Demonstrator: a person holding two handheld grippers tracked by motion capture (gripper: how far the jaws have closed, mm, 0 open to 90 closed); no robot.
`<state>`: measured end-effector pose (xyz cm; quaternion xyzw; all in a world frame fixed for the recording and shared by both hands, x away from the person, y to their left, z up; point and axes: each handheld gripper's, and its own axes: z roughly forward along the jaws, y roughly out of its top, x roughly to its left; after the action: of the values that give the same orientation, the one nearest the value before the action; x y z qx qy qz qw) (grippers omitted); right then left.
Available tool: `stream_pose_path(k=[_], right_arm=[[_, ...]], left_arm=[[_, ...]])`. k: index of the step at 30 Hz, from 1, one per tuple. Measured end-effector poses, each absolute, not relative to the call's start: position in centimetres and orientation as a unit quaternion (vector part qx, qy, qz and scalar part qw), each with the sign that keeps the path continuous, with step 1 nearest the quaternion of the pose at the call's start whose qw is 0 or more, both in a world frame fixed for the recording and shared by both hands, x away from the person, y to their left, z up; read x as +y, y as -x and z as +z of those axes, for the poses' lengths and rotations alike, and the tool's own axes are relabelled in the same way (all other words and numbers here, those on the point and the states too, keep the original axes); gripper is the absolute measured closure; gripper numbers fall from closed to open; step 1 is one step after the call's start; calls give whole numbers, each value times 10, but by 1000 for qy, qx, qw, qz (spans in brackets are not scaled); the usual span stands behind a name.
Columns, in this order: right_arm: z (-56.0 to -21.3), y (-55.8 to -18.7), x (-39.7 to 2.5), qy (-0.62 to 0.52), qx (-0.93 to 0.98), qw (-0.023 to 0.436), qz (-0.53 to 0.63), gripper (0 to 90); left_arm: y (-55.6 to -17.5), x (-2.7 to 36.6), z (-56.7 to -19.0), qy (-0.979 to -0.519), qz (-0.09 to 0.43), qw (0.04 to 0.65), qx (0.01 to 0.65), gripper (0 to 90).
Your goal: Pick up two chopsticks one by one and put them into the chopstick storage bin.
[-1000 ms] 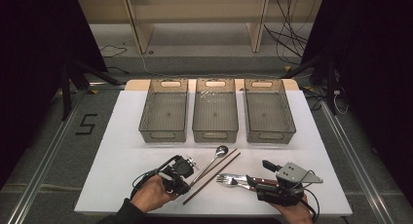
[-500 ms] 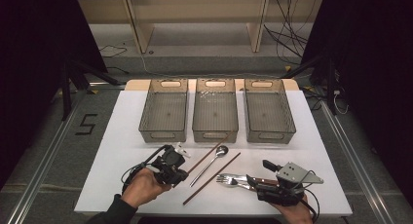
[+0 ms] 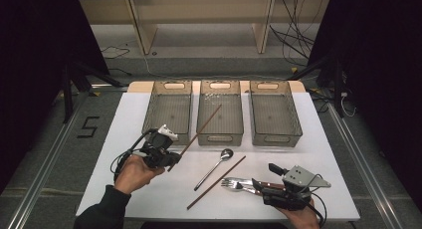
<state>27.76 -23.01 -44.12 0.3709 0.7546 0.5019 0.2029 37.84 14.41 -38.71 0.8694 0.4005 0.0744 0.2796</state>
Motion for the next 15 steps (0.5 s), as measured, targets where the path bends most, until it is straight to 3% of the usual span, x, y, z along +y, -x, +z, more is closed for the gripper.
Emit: stream_pose_path(k=[15], right_arm=[[-441,-278,-230,-371,754,202,504,253]], left_arm=[[-422,170,-370,-841,93,295,443,846]])
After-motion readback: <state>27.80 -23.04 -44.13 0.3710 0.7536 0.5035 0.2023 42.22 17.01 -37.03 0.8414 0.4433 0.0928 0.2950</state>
